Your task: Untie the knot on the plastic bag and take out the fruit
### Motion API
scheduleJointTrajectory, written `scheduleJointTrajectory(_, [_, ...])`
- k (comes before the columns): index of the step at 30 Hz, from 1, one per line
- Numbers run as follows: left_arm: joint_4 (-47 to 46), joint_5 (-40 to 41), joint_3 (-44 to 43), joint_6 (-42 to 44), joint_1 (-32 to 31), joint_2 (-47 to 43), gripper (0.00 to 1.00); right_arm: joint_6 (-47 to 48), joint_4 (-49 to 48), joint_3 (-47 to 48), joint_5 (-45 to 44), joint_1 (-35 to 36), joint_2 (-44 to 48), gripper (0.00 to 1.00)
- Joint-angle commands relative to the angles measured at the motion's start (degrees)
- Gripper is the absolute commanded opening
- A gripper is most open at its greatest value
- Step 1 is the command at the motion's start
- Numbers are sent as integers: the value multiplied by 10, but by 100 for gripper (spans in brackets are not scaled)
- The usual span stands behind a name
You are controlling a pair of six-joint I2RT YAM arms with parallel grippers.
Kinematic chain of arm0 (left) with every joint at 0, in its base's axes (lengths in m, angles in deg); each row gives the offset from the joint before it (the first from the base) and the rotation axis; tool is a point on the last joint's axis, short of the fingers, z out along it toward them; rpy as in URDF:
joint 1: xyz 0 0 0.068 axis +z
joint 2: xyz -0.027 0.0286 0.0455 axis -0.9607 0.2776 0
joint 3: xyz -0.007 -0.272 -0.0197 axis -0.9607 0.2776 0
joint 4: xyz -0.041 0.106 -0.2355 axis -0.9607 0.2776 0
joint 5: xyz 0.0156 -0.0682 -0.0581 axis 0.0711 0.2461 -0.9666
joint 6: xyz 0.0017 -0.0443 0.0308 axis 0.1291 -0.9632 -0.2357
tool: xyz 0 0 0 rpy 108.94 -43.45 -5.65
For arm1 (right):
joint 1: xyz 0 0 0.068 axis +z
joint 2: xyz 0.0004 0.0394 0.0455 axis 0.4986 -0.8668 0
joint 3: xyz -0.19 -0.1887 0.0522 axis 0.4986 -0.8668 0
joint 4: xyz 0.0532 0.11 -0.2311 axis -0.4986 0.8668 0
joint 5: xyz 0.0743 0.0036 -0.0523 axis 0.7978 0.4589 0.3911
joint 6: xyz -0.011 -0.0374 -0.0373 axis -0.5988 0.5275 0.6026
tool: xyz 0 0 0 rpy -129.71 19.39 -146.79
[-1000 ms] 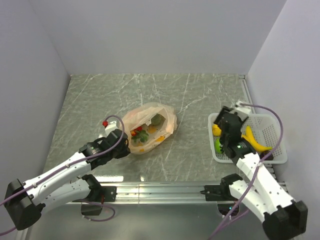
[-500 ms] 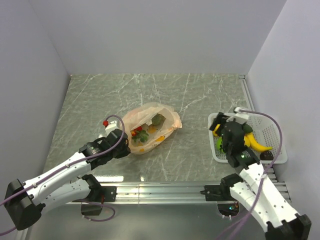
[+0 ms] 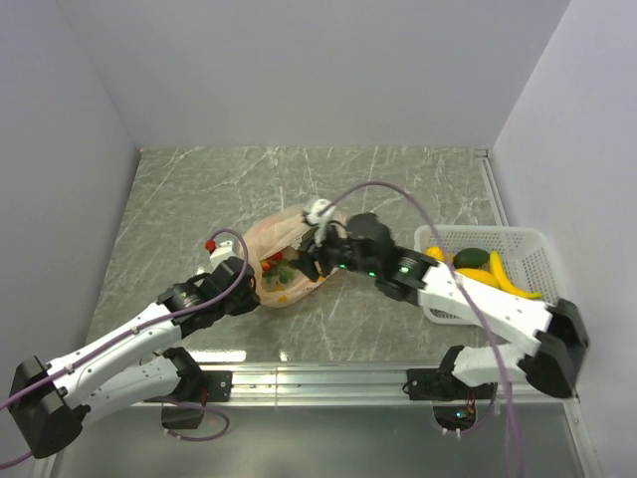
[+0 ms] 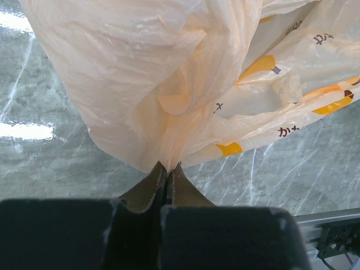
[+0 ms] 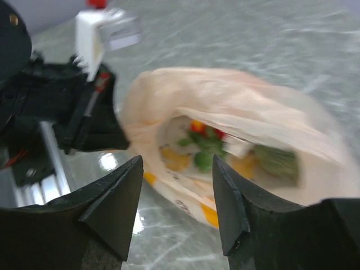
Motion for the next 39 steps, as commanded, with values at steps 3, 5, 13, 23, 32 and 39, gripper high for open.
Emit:
scheduleJointTrajectory(3, [-22, -10, 8, -7, 1, -21, 1, 32, -5, 63, 73, 12, -158, 56])
scheduleJointTrajectory(5, [-22, -10, 9, -9, 2, -23, 1, 24, -10, 72, 63, 12, -213, 55])
scheduleJointTrajectory(13, [-32, -23, 14, -5, 2, -22, 0, -28, -121, 90, -54, 12, -335, 49])
scheduleJointTrajectory(23, [-41, -35, 16, -6, 1, -23, 1, -72, -201, 126, -134, 11, -450, 62])
scheduleJointTrajectory(32, [-41, -32, 23, -8, 1, -27, 1, -83, -249, 91, -136, 11, -465, 26])
scheduleJointTrajectory(39, [-33, -14, 13, -4, 1, -22, 0, -54, -242, 21, -99, 12, -326, 0])
